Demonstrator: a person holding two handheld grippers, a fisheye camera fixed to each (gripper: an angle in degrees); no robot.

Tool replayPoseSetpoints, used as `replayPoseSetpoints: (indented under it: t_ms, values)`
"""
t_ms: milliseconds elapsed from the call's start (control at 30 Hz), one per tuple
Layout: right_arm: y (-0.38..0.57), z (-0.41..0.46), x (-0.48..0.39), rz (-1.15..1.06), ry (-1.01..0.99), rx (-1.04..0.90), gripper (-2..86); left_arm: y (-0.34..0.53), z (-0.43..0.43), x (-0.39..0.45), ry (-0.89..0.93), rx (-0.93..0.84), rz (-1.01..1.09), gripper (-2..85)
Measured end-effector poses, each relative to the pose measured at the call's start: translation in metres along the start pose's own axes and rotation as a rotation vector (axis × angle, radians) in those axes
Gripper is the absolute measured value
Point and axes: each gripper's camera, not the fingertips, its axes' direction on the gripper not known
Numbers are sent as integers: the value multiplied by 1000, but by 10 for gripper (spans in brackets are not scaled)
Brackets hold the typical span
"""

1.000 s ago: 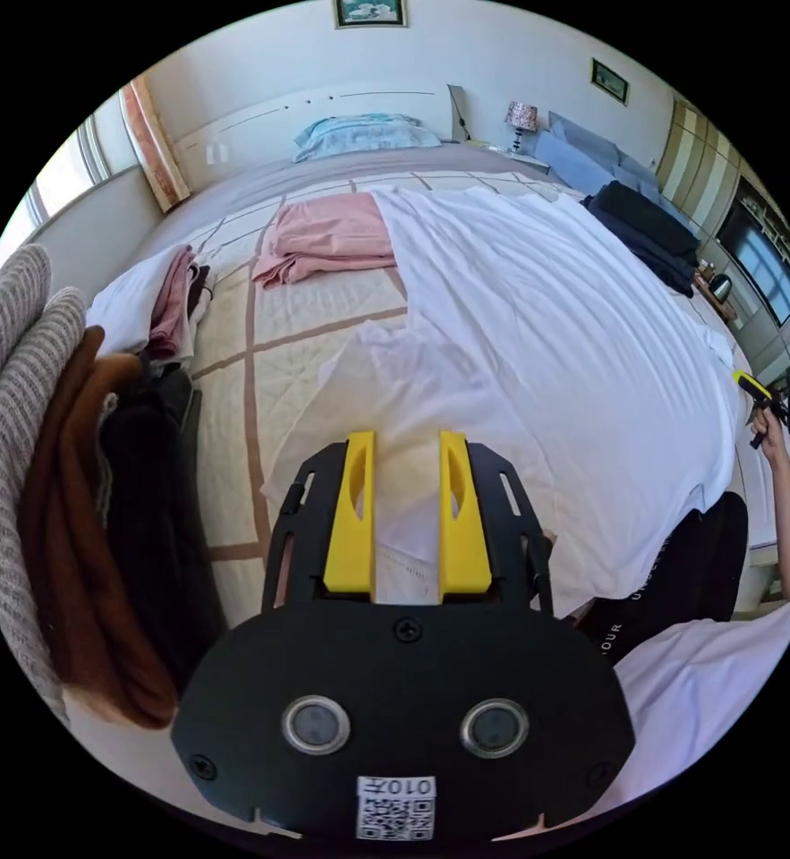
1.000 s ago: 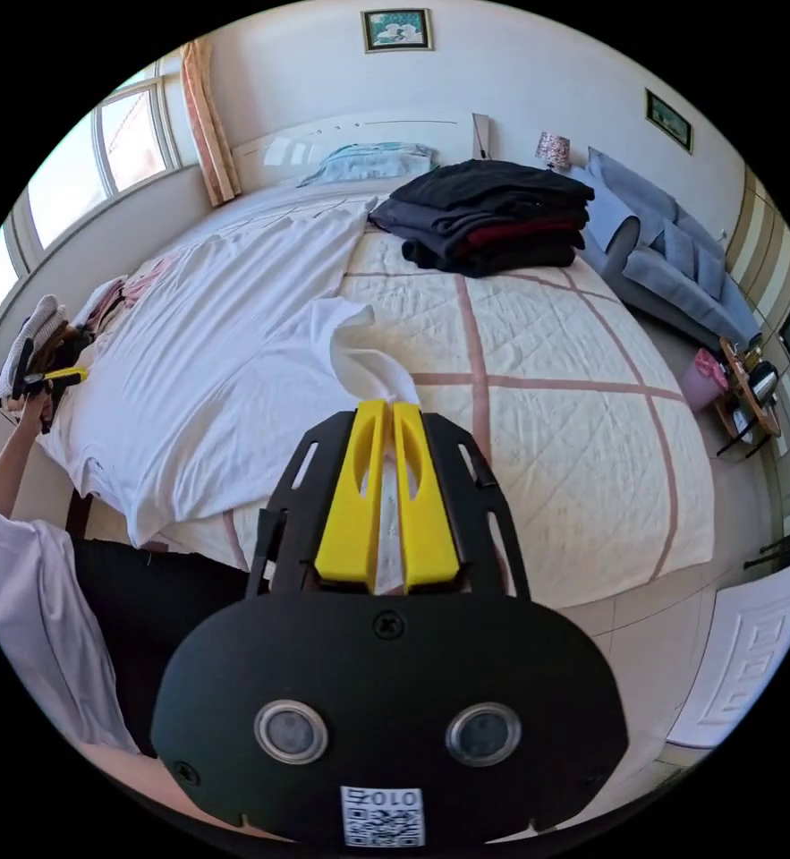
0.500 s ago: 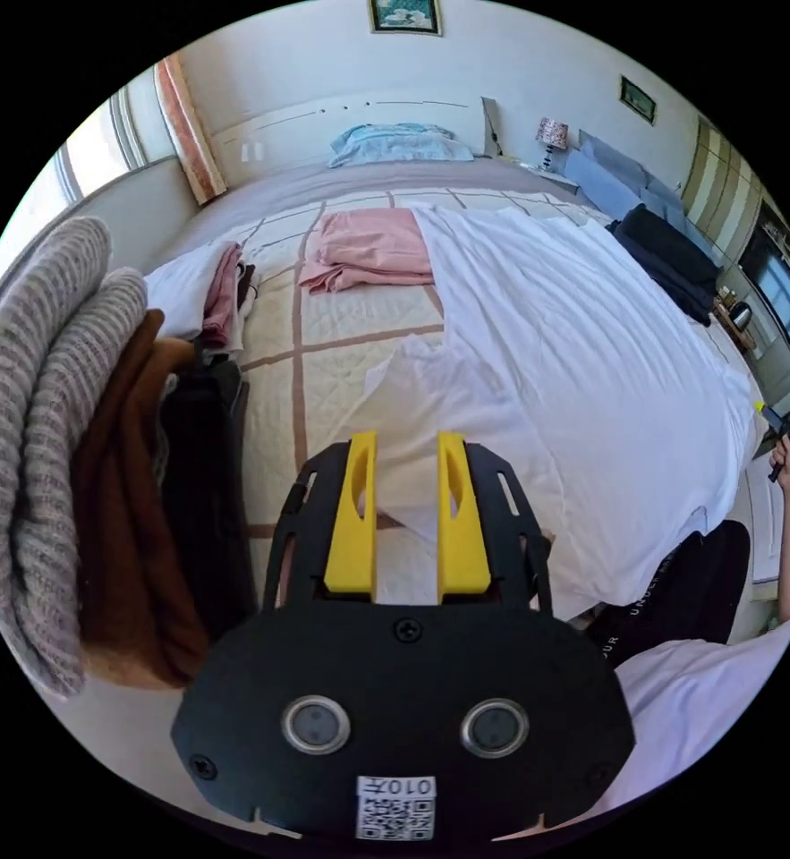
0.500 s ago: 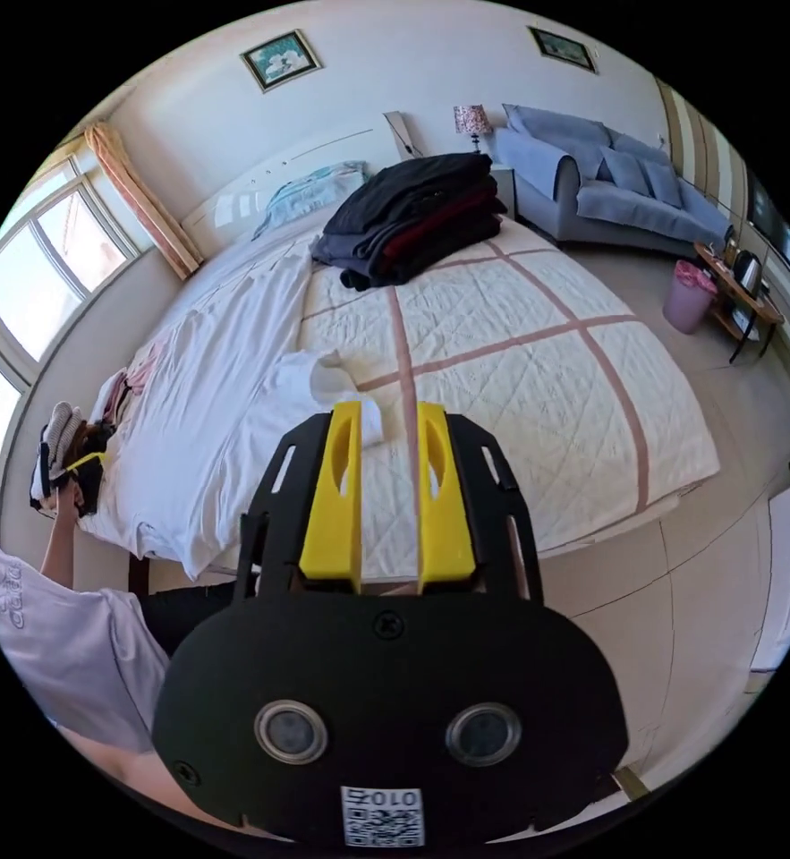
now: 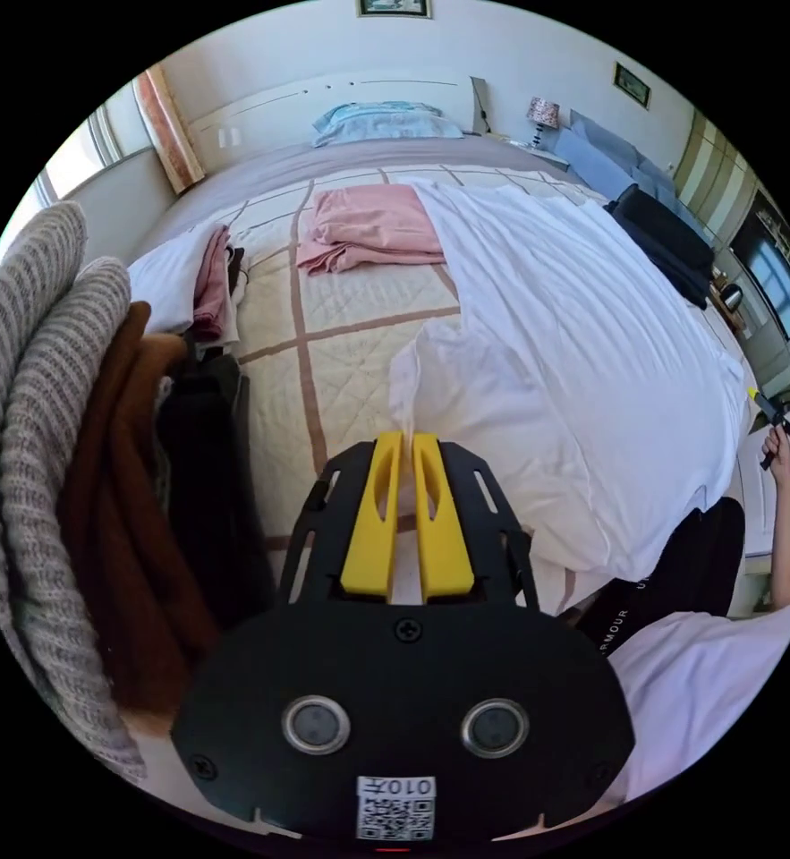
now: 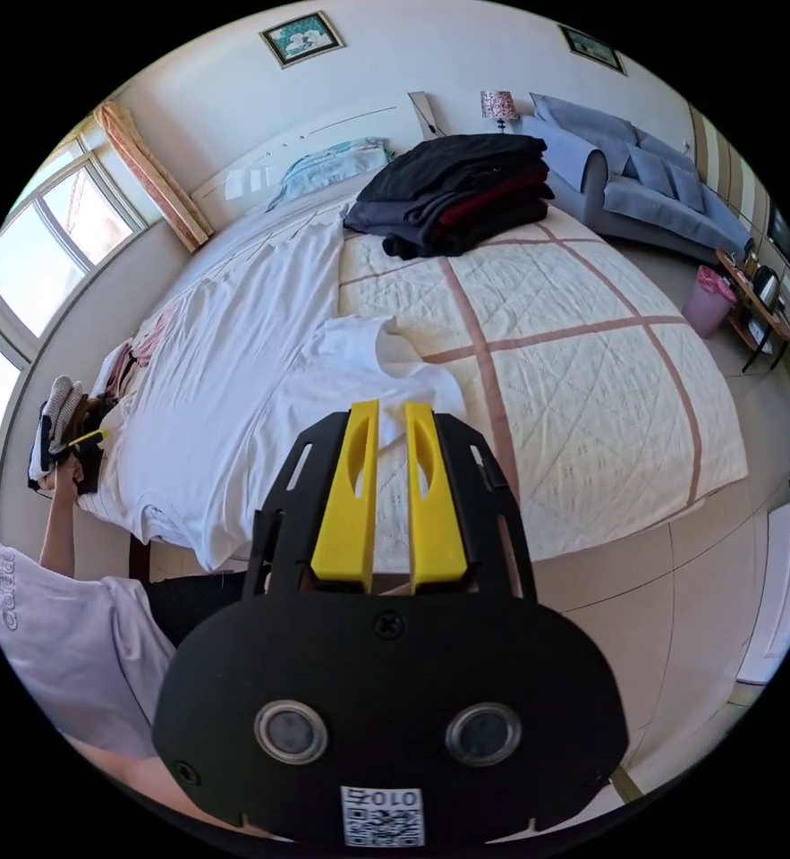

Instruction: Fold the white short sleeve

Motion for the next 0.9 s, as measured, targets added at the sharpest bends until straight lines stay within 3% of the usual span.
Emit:
replayPoseSetpoints:
  t_ms: [300,533,800,900]
  values:
    - [5,7,-17,29,107,-53,49,10,13,-6,-93,-95,-25,14]
    - [30,-34,-64,-6,119,100,53,46,-7,-23,-16,24,-184,97]
    - [55,-26,-113,-63,76,152,53,108,-7,-26,81,170,-364,120]
    - [58,-27,-123,-72,47,172,53,110,-12,-28,5,169,-367,124]
